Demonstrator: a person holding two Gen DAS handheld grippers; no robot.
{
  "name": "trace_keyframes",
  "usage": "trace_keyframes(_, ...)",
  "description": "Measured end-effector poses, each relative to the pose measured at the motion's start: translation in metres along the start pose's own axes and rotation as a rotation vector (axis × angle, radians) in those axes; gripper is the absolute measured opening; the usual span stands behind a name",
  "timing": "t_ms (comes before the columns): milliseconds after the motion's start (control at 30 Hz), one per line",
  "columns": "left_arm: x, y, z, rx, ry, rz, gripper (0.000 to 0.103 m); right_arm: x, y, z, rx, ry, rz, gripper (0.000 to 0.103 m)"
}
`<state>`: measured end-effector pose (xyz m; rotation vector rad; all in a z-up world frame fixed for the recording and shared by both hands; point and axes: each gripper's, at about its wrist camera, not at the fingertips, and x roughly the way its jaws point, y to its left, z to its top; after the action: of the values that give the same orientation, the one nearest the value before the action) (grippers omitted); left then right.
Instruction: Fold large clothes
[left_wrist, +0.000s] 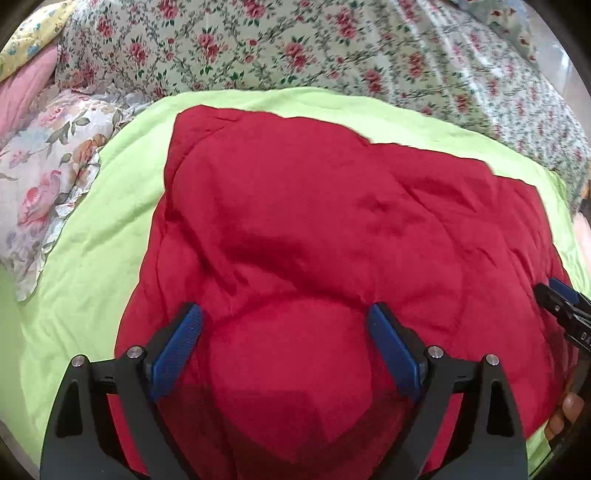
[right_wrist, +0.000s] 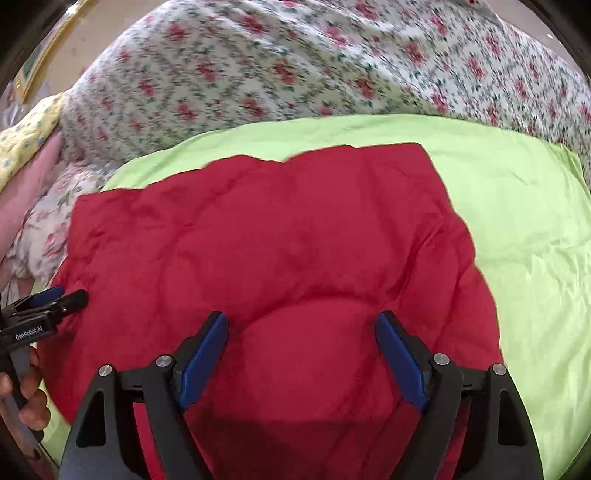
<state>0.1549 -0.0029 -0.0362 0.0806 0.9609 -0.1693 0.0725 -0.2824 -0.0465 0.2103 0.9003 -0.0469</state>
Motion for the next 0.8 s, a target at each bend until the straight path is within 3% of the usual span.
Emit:
trace_keyframes(433, 0.017, -0.006, 0.008, 0.014, 0.024, 0.033, 0.093, 0.012, -0.019, 0.004, 0.079, -0.006, 0.032, 0.084)
trace_keyframes(800, -0.008, -0.008, -0.002, 0.038, 0.000, 0.037, 0.093, 0.010, -0.020, 0.001, 0.080, -0.018, 0.023, 0.084)
